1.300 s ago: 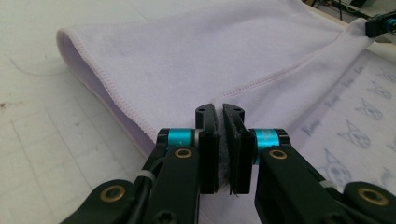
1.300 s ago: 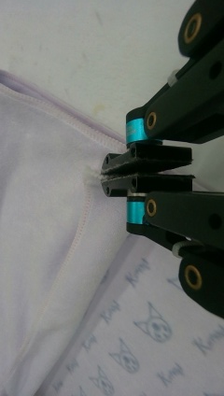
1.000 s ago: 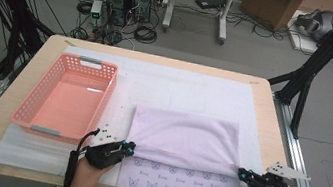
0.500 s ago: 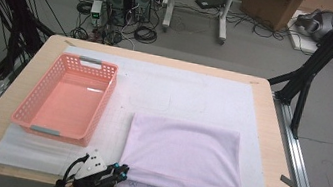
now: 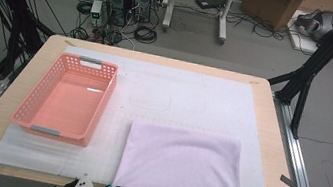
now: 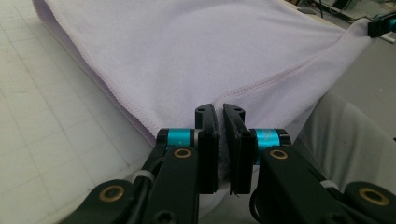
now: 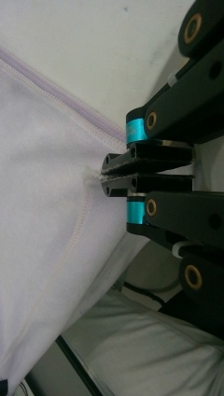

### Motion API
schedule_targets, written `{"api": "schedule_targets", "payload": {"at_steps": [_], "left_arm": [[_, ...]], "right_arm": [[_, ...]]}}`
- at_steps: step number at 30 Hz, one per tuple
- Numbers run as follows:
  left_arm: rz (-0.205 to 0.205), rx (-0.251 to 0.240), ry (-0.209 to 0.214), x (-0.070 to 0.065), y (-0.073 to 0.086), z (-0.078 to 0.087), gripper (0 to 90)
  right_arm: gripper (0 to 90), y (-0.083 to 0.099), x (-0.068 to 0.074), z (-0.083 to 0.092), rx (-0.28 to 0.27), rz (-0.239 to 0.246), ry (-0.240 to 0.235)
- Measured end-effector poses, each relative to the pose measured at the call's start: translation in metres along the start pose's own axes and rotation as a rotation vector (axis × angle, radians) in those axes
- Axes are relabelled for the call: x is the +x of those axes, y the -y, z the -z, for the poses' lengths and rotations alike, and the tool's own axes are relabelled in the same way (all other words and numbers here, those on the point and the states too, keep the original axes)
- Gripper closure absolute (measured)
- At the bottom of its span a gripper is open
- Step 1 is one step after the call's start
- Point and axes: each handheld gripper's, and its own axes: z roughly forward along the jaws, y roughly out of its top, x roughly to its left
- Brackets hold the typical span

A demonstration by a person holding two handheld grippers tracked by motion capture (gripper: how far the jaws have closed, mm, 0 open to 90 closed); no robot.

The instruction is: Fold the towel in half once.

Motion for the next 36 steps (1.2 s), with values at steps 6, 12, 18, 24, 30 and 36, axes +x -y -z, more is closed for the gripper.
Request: {"api": "schedule_targets", "payload": {"at_steps": [6,12,18,24,30,36], "left_arm": [[0.012,-0.022,0.005,0.001,-0.002,-0.004,62.1],[0.039,-0.092,-0.048,0.019,-0.01,-0.006,50.2],[0.038,-0.115,-0.073,0.037,-0.022,-0.019,49.8],[0.051,-0.107,-0.068,0.059,-0.035,-0.041,50.1],[0.069,-0.091,-0.052,0.081,-0.051,-0.063,54.6],[0.079,-0.064,-0.052,0.101,-0.065,-0.088,54.8]], "right_arm": [[67.9,0.004,-0.003,0.001,-0.005,-0.033,0.017],[64.0,0.0,-0.013,0.005,-0.053,-0.062,0.048],[65.7,-0.005,-0.025,-0.001,-0.059,-0.07,0.072],[69.2,-0.018,-0.04,-0.016,-0.065,-0.08,0.088],[69.4,-0.036,-0.056,-0.039,-0.057,-0.081,0.099],[69.8,-0.055,-0.07,-0.064,-0.044,-0.065,0.101]]}}
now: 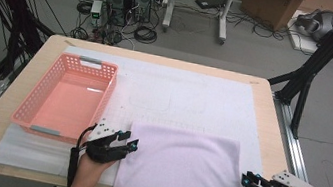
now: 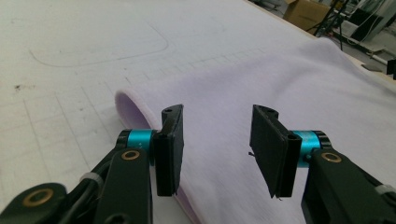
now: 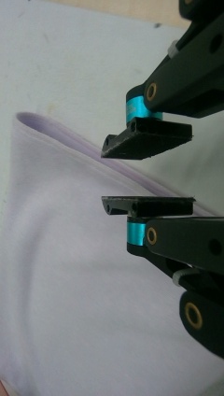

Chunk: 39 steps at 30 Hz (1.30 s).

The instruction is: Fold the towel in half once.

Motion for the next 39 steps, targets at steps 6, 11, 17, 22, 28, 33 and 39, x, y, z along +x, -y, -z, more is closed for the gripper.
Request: {"api": "schedule_targets", "payload": {"at_steps": [6,11,17,22,28,33,39], "left_arm": [[-0.008,0.033,-0.024,0.019,-0.011,-0.022,51.2],[-0.023,0.017,-0.065,0.028,-0.016,-0.034,49.2],[0.031,0.149,-0.074,0.038,-0.021,-0.049,51.2],[0.008,0.196,-0.104,0.034,-0.021,-0.055,63.3],[0.023,0.216,-0.117,0.032,-0.021,-0.056,85.0],[0.04,0.213,-0.117,0.032,-0.021,-0.057,85.1],[0.045,0.216,-0.112,0.033,-0.021,-0.056,85.0]], "right_arm": [[69.8,-0.015,-0.011,-0.02,0.012,0.001,-0.006],[69.8,-0.028,-0.02,-0.036,0.0,-0.004,-0.017],[71.4,-0.04,-0.015,-0.065,0.047,0.043,-0.045],[79.1,-0.043,-0.02,-0.074,0.074,0.048,0.046],[55.8,-0.046,-0.019,-0.068,0.064,0.038,0.137],[46.8,-0.047,-0.027,-0.083,0.059,0.007,0.138],[65.6,-0.05,-0.025,-0.085,0.072,0.047,0.108]]}}
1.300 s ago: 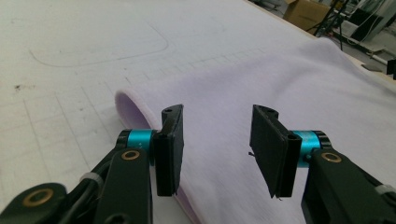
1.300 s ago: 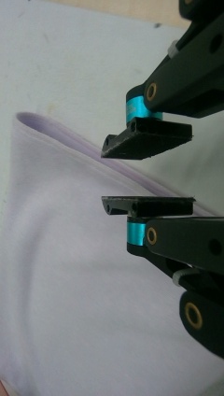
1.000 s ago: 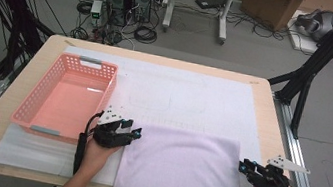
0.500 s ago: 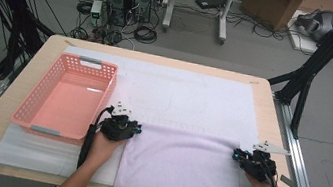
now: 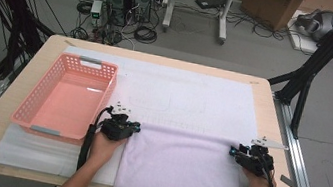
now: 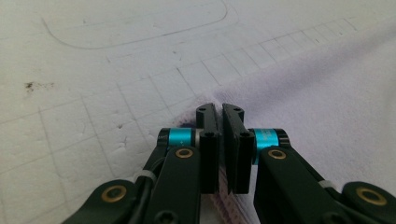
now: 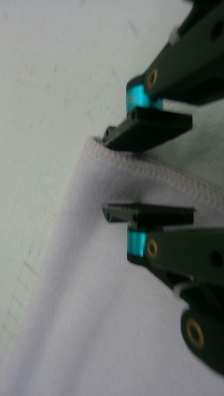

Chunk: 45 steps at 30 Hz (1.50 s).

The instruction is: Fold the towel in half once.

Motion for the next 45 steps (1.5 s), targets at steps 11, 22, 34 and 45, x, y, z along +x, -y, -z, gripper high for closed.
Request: {"api": "schedule_targets", "payload": {"at_steps": [11,22,34,45], "left_arm": [[-0.008,-0.075,-0.032,-0.002,-0.003,0.005,86.9],[-0.026,-0.191,-0.019,0.006,-0.048,0.013,87.1],[0.0,-0.189,-0.085,0.036,-0.106,-0.013,86.9],[-0.026,-0.214,-0.105,0.056,-0.129,-0.035,86.6]], "right_arm": [[85.8,0.0,0.003,0.002,-0.013,0.022,-0.037],[86.3,-0.027,-0.01,0.014,-0.112,0.038,0.02],[86.0,-0.094,-0.029,-0.009,-0.143,0.114,0.1],[86.0,-0.115,-0.047,-0.047,-0.147,0.033,0.116]]}}
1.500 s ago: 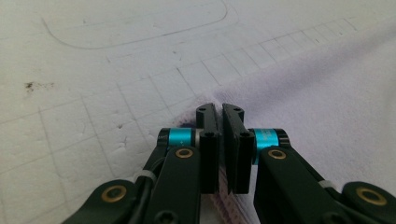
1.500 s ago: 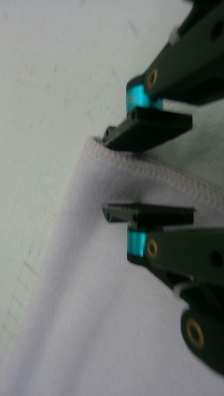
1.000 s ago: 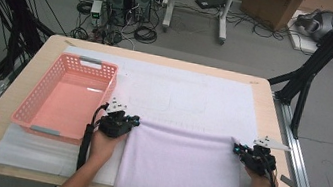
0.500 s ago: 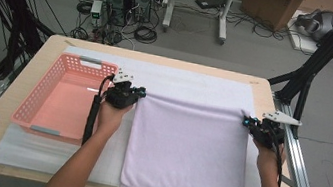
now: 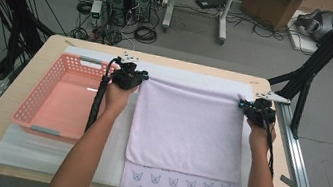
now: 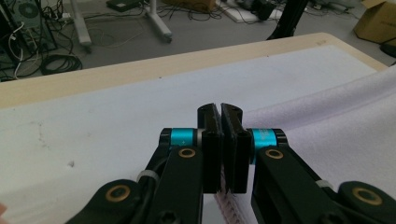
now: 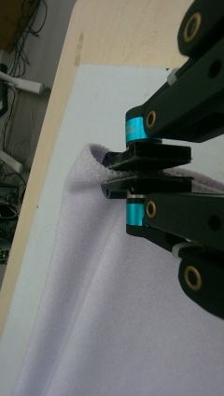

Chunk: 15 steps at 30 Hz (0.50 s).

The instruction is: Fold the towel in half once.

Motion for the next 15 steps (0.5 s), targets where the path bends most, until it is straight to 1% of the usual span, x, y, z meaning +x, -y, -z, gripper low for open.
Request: {"api": "schedule_targets", "payload": {"at_steps": [2,3,4,5,7,8,10,11,12,13,14,15], "left_arm": [[0.011,-0.018,0.004,0.002,-0.002,-0.002,86.6],[0.01,-0.018,0.002,0.003,-0.003,-0.004,86.6],[0.01,-0.029,-0.002,0.003,-0.003,-0.005,86.6],[0.009,-0.036,-0.008,0.004,-0.003,-0.006,86.4],[0.018,-0.039,-0.022,0.004,-0.001,-0.008,86.2],[0.033,-0.04,-0.021,0.005,0.0,-0.008,85.1],[0.049,-0.046,-0.028,0.004,0.001,-0.008,79.2],[0.063,-0.044,-0.022,0.005,0.0,-0.008,70.5],[0.08,-0.053,-0.003,0.005,0.0,-0.006,65.4],[0.078,-0.056,0.004,0.004,-0.002,-0.004,63.6],[0.062,-0.062,0.01,0.002,-0.003,-0.002,62.6],[0.055,-0.064,0.019,0.0,-0.004,0.0,62.3]], "right_arm": [[86.0,-0.003,0.0,-0.003,-0.002,-0.005,0.01],[86.0,-0.005,-0.001,-0.004,0.0,0.001,0.014],[86.0,-0.007,-0.001,-0.006,0.001,-0.001,0.017],[86.0,-0.008,-0.002,-0.007,-0.008,-0.001,0.022],[85.9,-0.012,-0.001,-0.01,-0.009,-0.024,0.029],[85.8,-0.014,0.0,-0.011,-0.01,-0.024,0.035],[82.9,-0.015,0.005,-0.014,-0.001,-0.02,0.055],[79.9,-0.015,0.005,-0.015,0.001,-0.022,0.052],[75.9,-0.014,0.006,-0.016,0.013,-0.024,0.045],[73.4,-0.014,0.007,-0.015,0.017,-0.027,0.049],[72.5,-0.014,0.006,-0.013,0.018,-0.032,0.042],[72.4,-0.014,0.006,-0.012,0.017,-0.04,0.034]]}}
